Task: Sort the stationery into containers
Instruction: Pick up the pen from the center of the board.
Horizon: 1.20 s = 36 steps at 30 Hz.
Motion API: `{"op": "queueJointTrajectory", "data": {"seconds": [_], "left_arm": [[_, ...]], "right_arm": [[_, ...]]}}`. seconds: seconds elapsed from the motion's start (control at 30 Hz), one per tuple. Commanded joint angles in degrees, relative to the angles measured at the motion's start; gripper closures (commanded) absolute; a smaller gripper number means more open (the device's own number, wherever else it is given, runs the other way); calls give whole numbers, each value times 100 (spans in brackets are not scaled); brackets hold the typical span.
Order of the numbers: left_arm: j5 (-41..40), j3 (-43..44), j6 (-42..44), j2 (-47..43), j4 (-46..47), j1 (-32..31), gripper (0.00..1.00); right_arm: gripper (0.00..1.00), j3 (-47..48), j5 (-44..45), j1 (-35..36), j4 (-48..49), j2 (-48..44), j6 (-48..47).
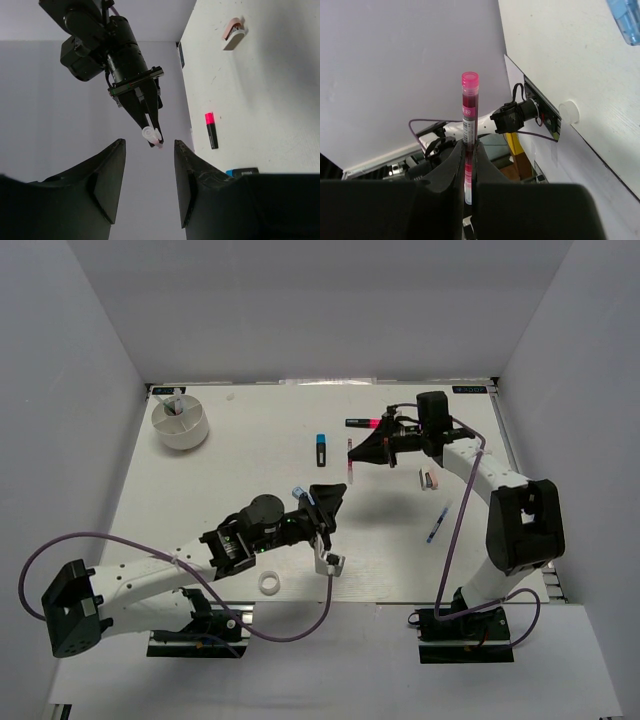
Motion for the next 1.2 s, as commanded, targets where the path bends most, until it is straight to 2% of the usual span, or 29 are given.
{"op": "queueJointTrajectory", "data": {"seconds": [0.0,0.27,0.47,0.63,0.8,1.17], "left_arm": [[-116,389,-10,30,-273,-71,46],[-283,460,95,162,-414,-123,44],[-397,759,429,285,-1512,-176,41],[-889,785,446,417,-1372,-281,40],[-1258,759,640,671,-907,-395,42],[-1443,636,1000,1006,-151,-501,45]], "right_arm": [[100,232,258,-61,-537,-320,-256],[100,522,830,-43,-1214,-470,-1011],[100,979,1382,-34,-1951,-417,-1827],[100,1217,2051,-17,-2577,-452,-2409],[100,1112,1946,1,-2604,-452,-2419],[100,1033,2025,80,-2551,-566,-2489]]}}
